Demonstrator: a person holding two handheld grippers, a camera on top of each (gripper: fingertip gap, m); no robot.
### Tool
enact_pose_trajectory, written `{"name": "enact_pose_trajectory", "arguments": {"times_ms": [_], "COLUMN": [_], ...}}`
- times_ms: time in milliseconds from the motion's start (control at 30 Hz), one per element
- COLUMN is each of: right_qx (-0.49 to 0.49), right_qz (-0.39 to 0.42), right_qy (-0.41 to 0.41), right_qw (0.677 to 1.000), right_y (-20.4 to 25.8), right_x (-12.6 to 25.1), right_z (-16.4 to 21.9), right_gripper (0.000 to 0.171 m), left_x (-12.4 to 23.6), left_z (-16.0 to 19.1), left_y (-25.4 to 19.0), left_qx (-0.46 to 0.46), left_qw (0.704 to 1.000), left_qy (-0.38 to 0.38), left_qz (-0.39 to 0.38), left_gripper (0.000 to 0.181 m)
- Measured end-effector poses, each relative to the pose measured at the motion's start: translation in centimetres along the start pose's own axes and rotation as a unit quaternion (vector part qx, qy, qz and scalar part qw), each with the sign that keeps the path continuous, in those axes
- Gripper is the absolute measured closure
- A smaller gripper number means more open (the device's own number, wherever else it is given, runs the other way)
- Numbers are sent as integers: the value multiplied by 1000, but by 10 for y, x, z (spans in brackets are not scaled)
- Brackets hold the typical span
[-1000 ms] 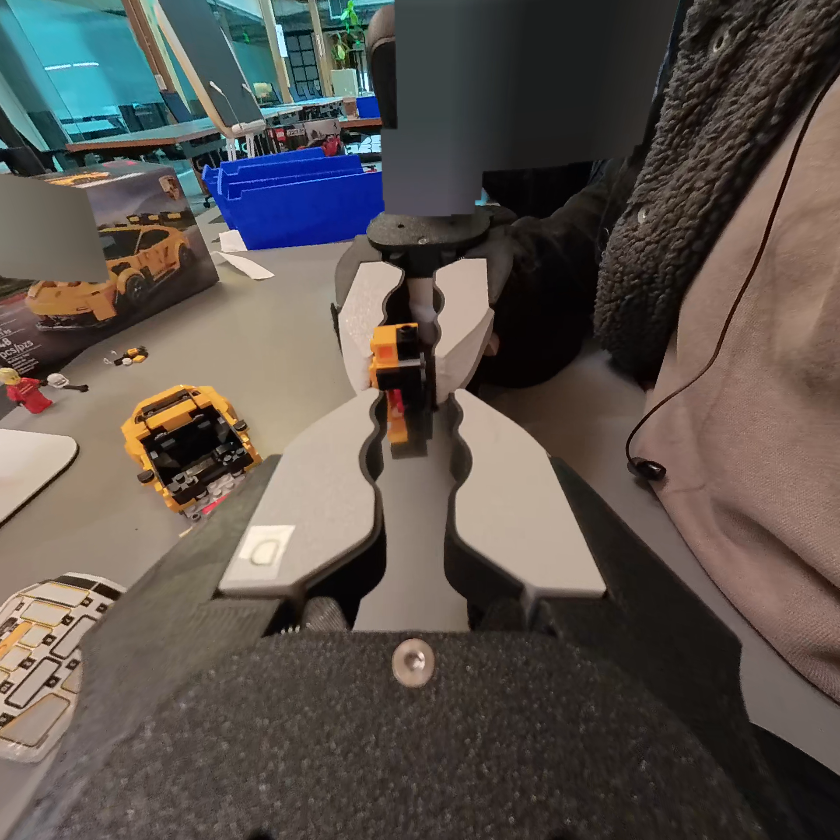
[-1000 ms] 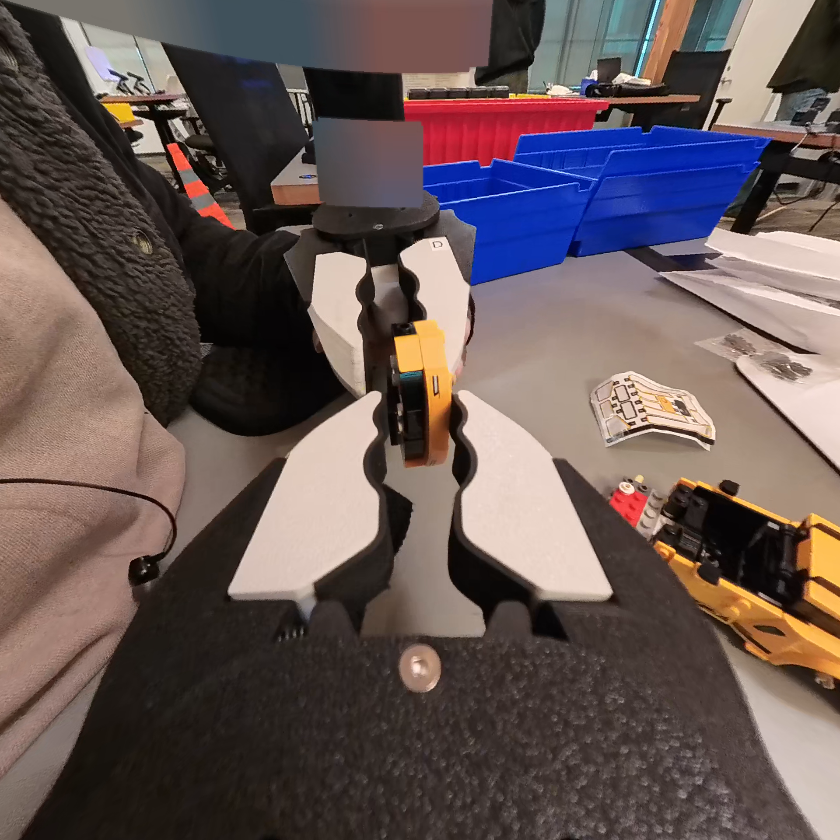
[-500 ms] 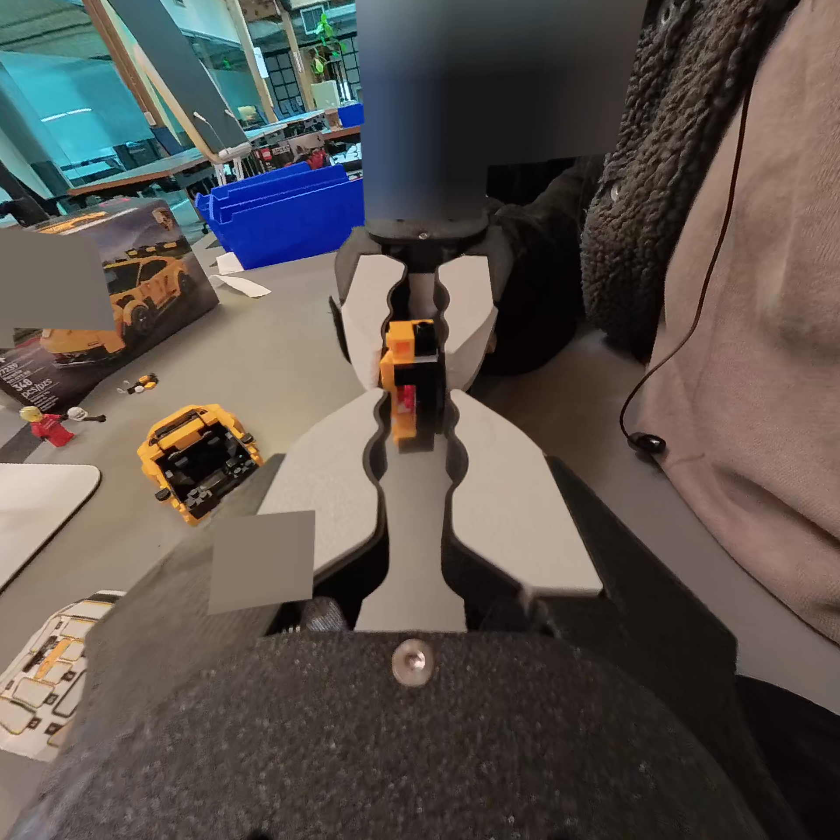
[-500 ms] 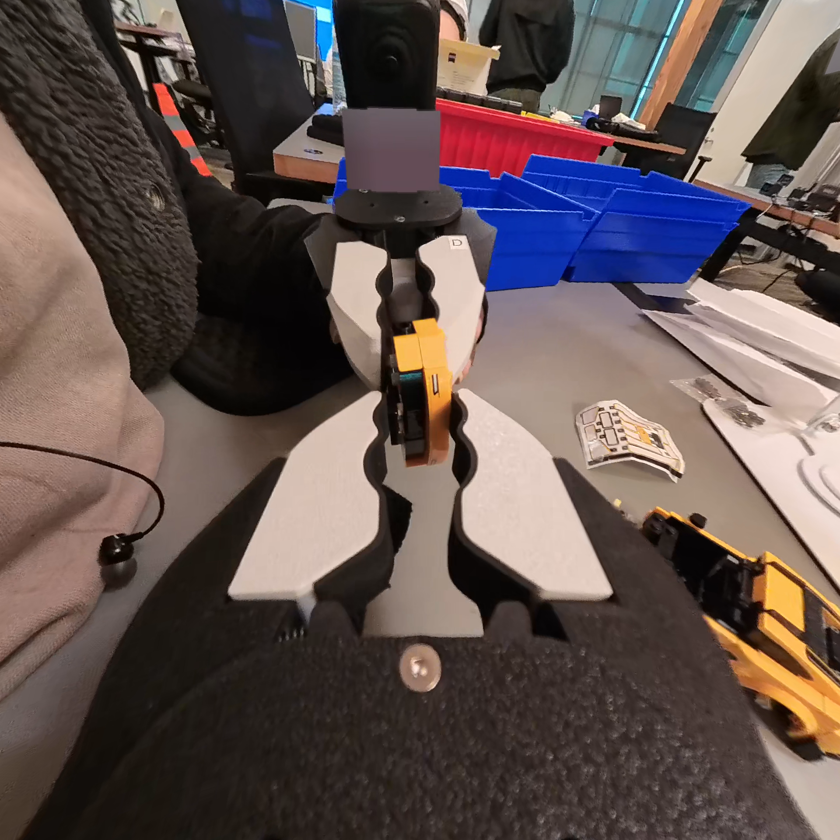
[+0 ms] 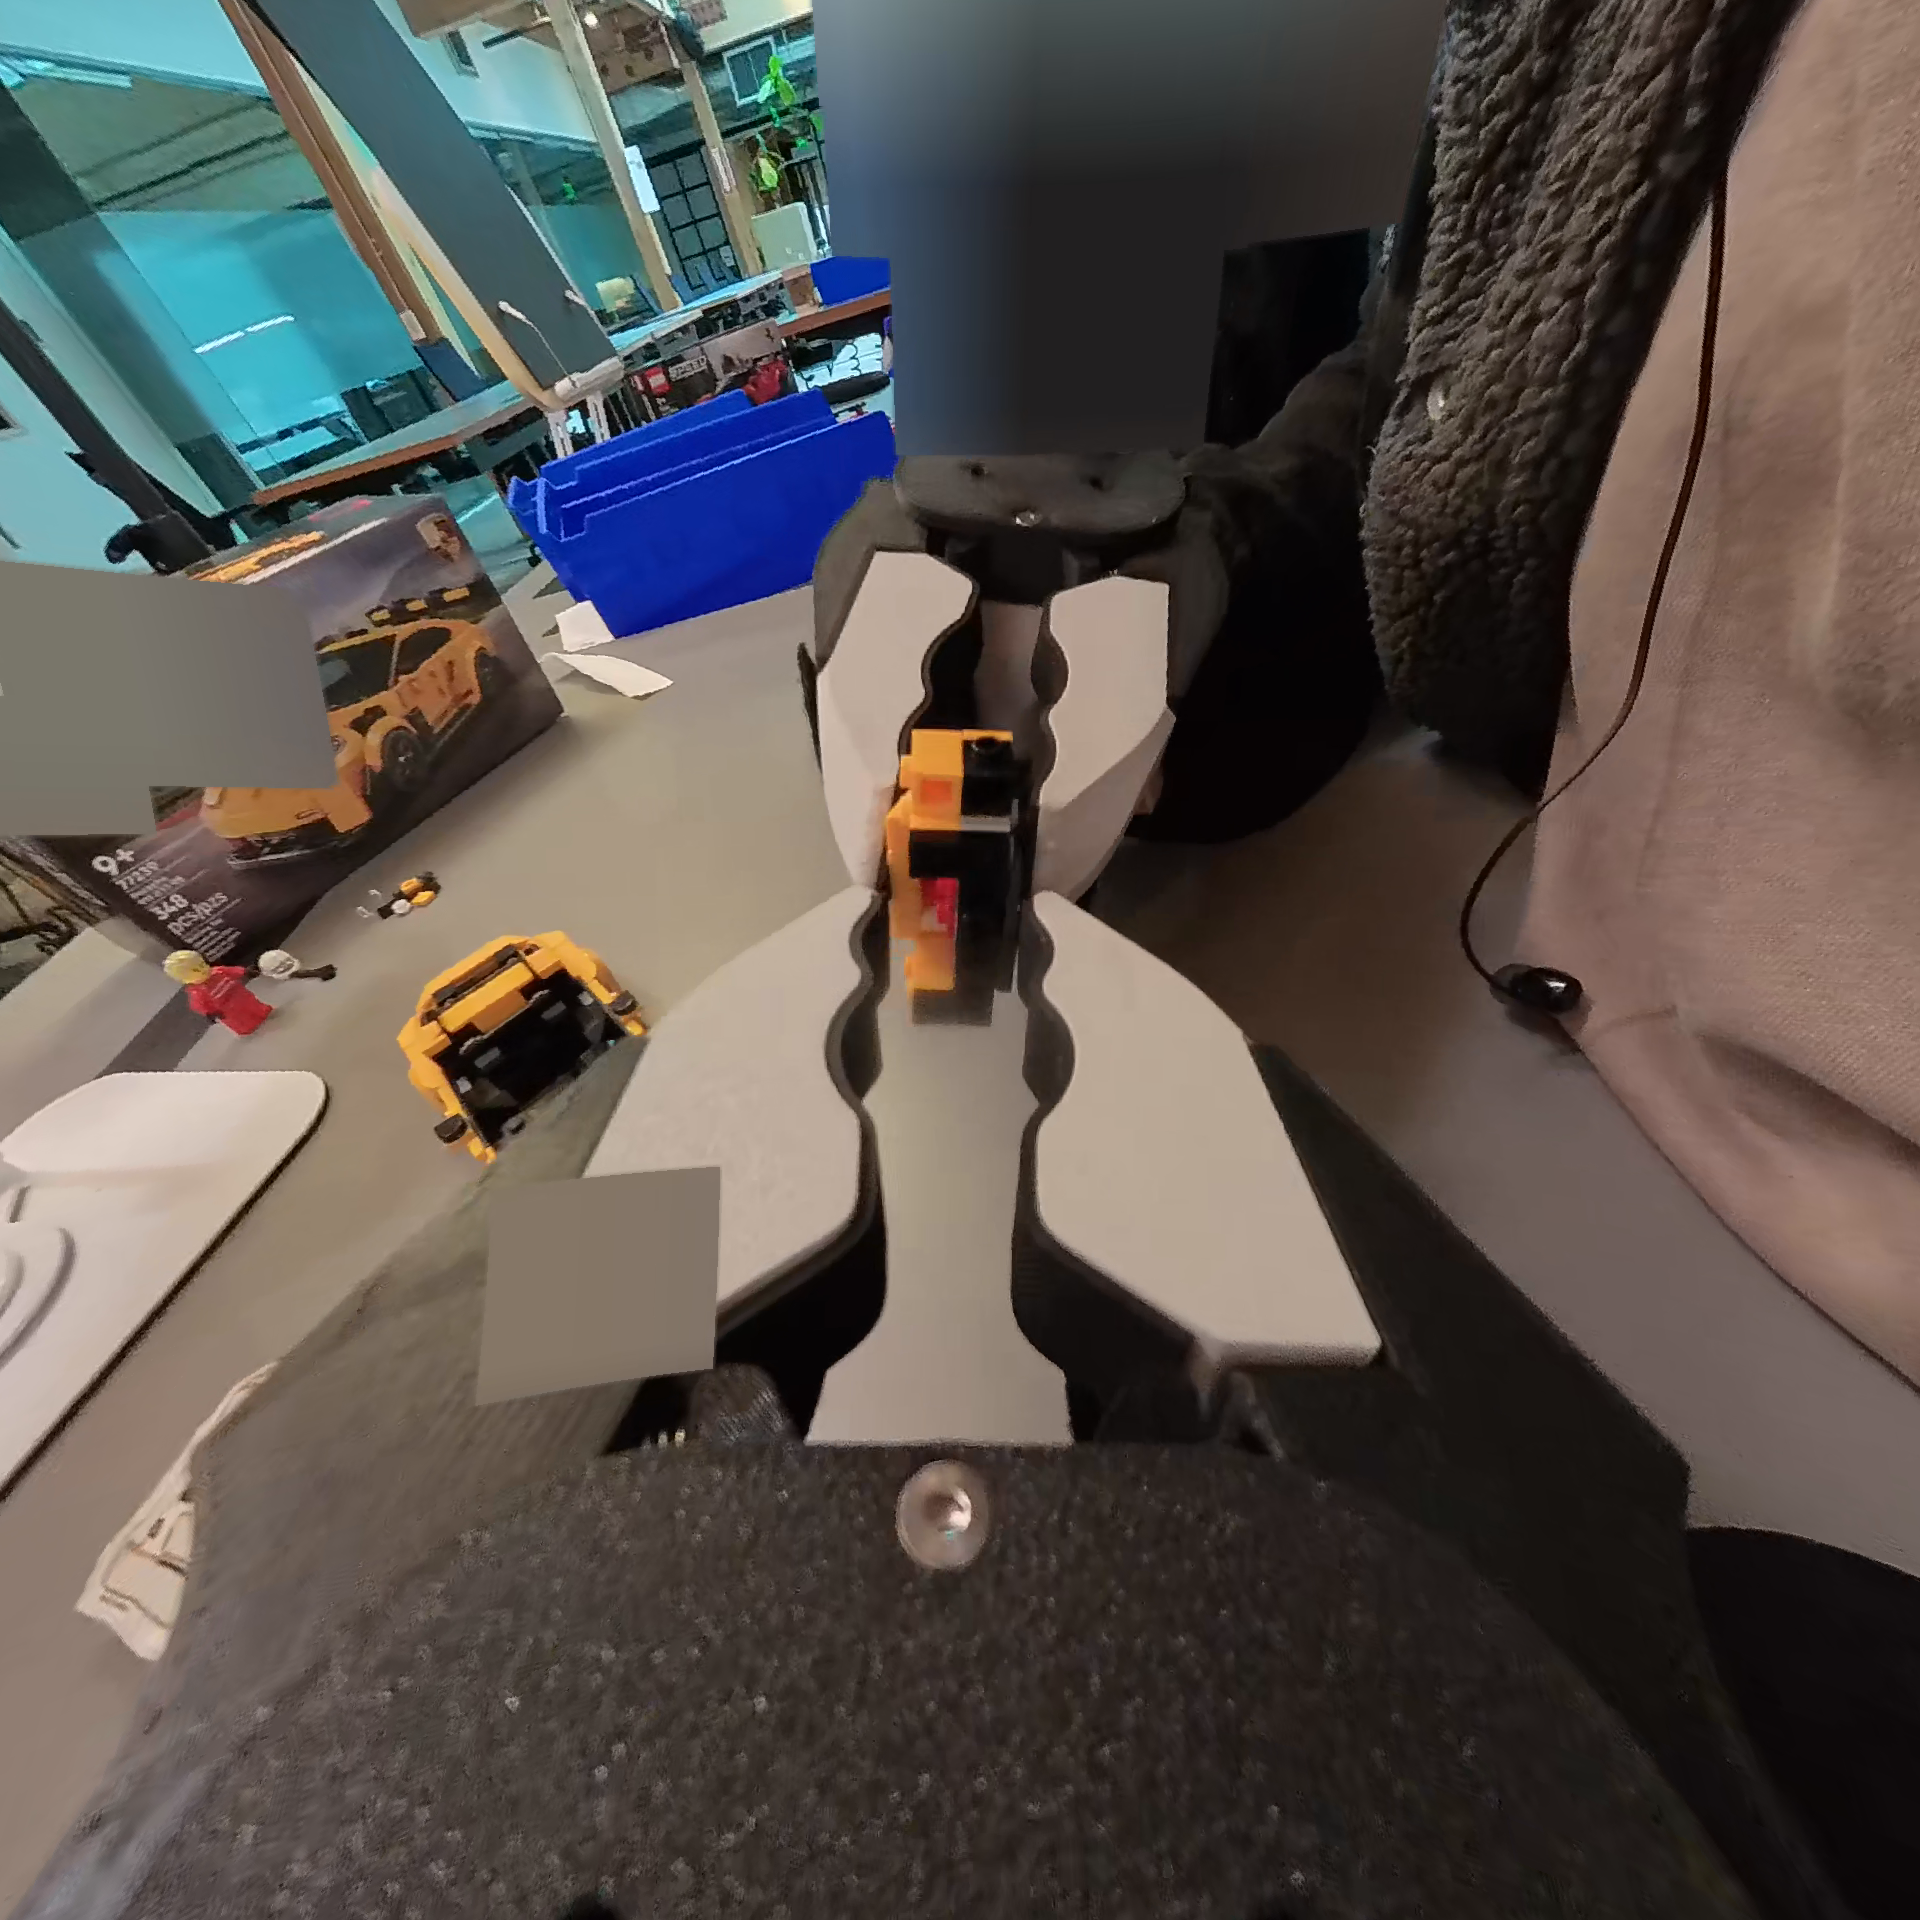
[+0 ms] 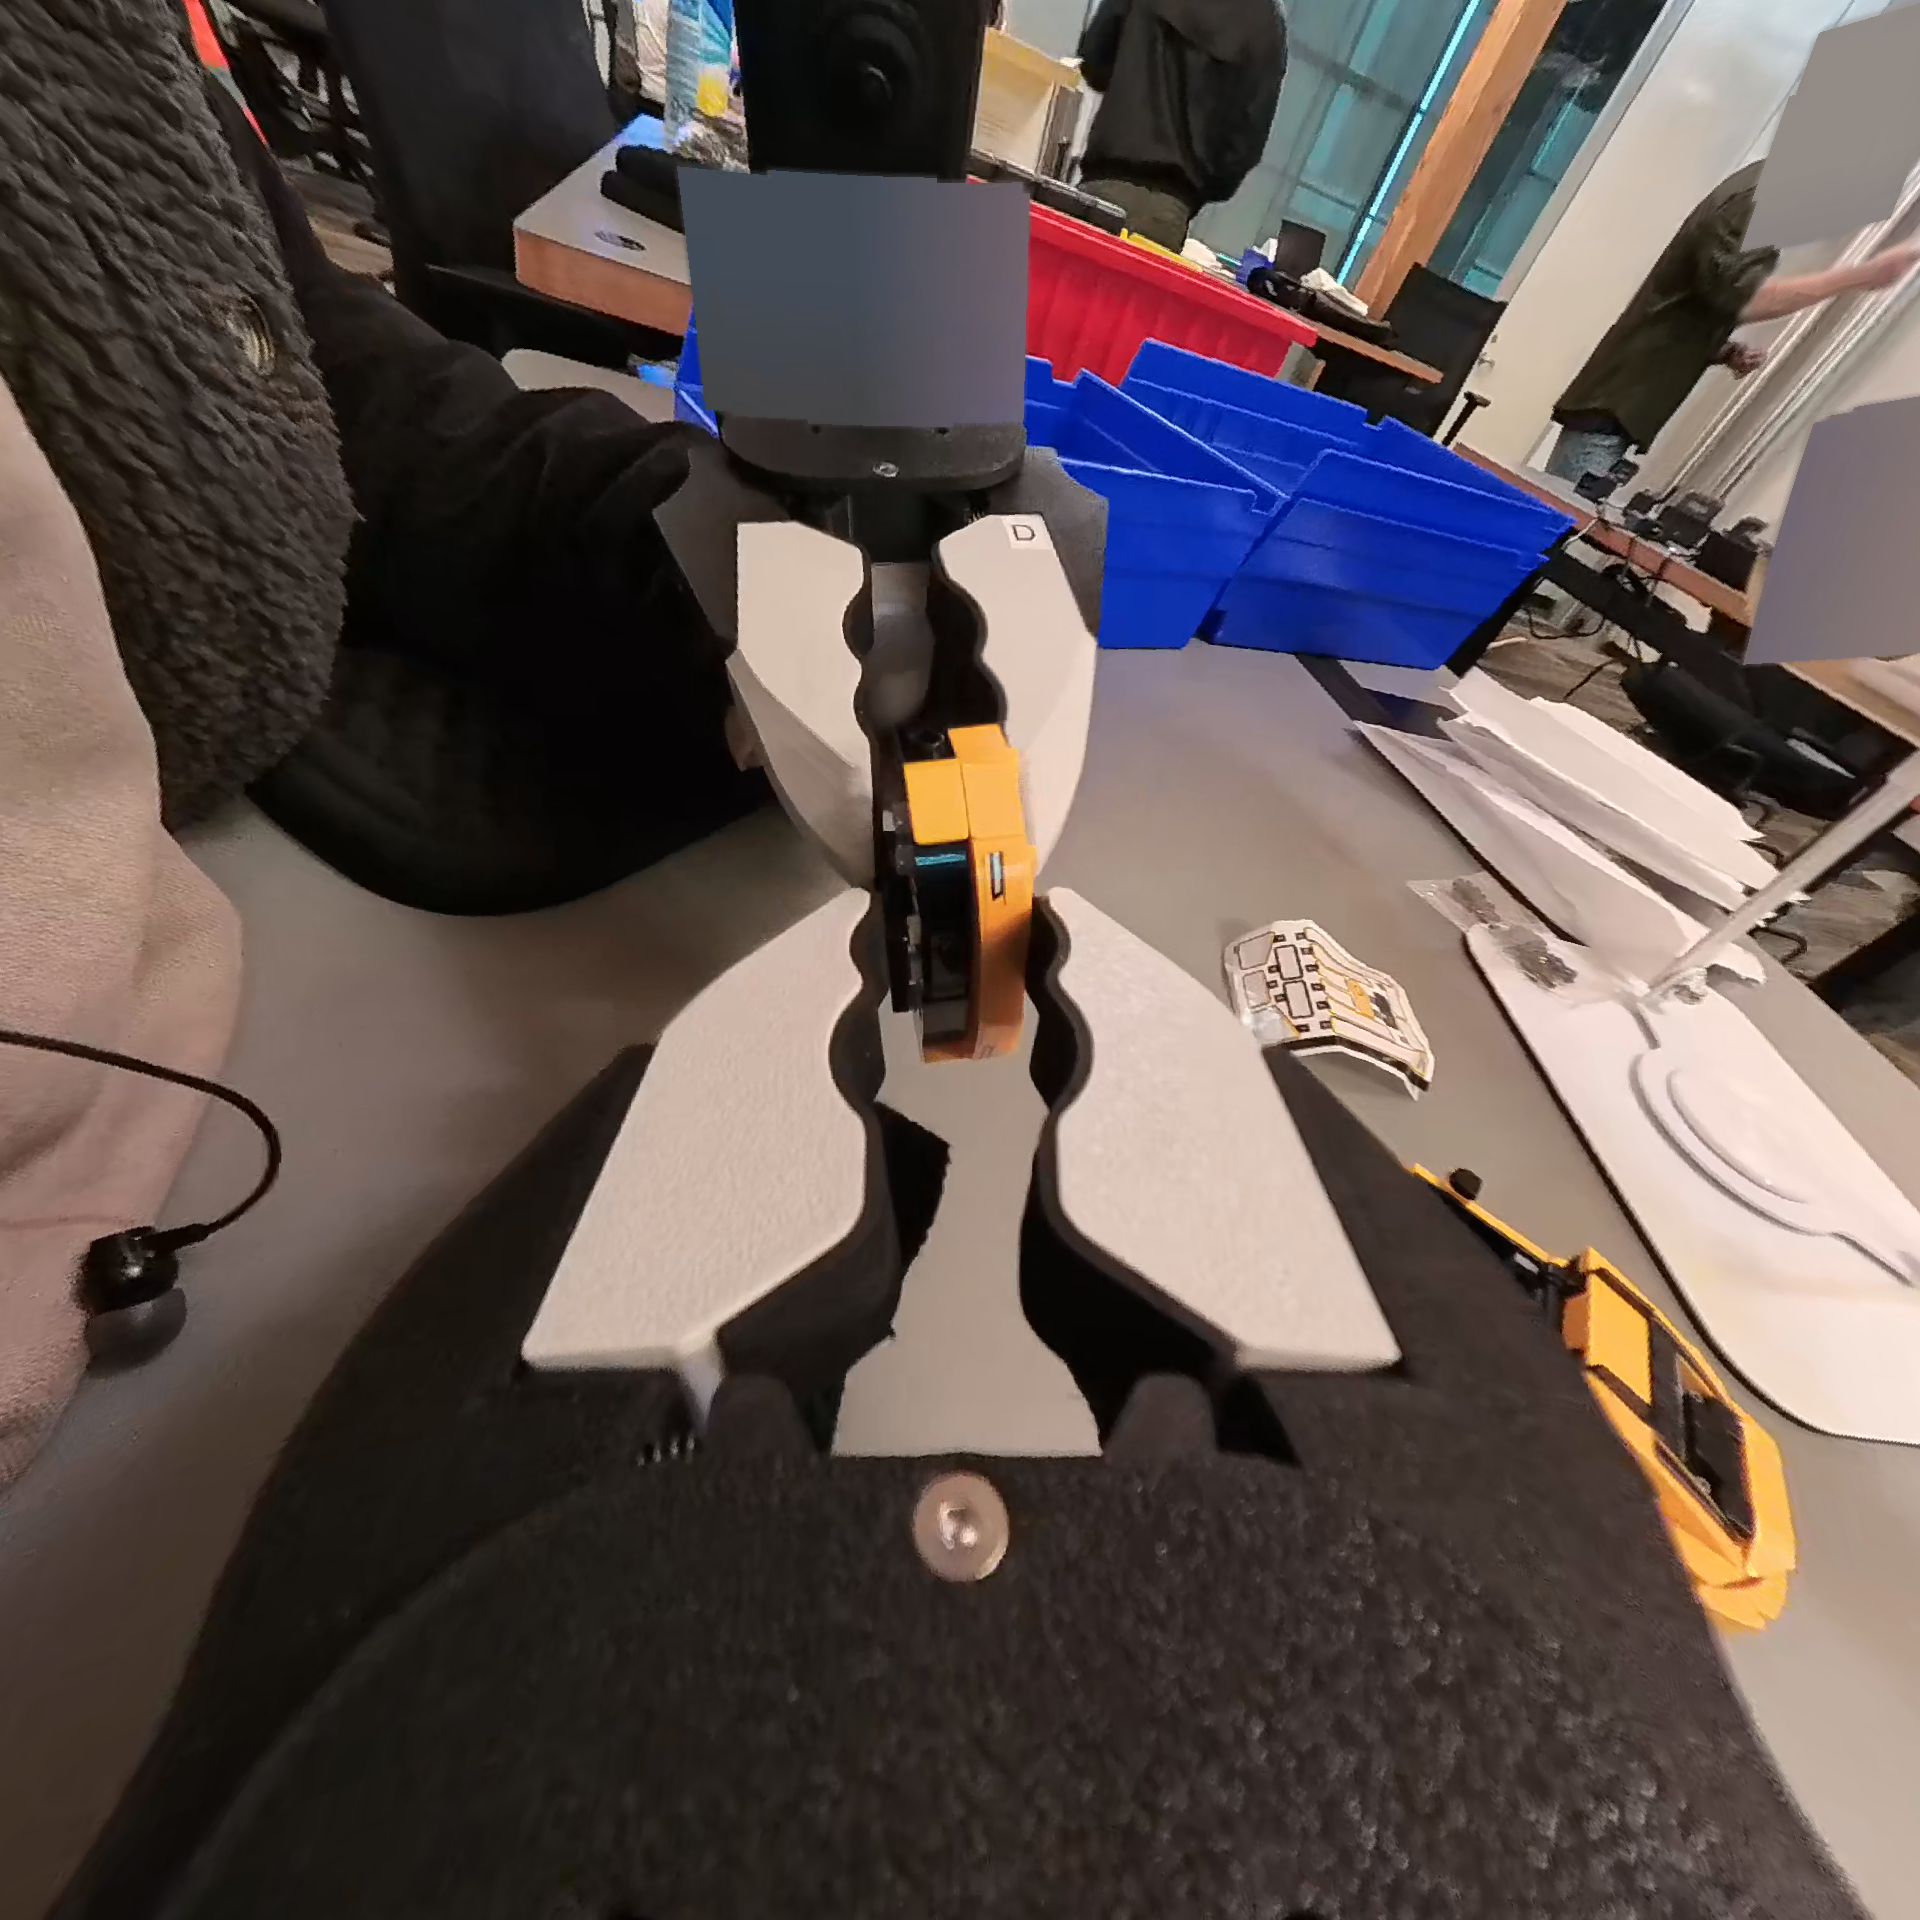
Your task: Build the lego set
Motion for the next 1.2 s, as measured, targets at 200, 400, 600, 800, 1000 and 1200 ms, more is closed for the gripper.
{"name": "enact_pose_trajectory", "arguments": {"times_ms": [200,400,600,800,1000,1200], "right_qx": [27,21,-14,-51,-72,-69], "right_qz": [0,-12,-24,-50,-89,-93], "right_qy": [37,48,23,-2,-29,-35], "right_qw": [999,999,999,997,993,993], "right_y": [5,7,1,1,2,2], "right_x": [-8,-12,-10,-12,-13,-14], "right_z": [2,5,4,5,4,4], "right_gripper": [146,145,145,145,146,145], "left_x": [-1,2,3,2,5,6], "left_z": [-6,-2,4,4,2,1], "left_y": [-8,-12,-12,-14,-18,-19], "left_qx": [-41,-76,-85,-77,-45,-27], "left_qw": [999,997,996,996,996,996], "left_qy": [-17,3,34,42,36,33], "left_qz": [1,13,22,31,64,75], "left_gripper": [158,158,154,155,160,161]}}
Point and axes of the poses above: each gripper's, where its closed fingertips meet, x back along the fingers, z out of its underside, y = z × x across the jaws, the point moved 4 cm from there along x, back along the fingers, and after that the axes turned 15 degrees about -z, right-handed, at the moved point
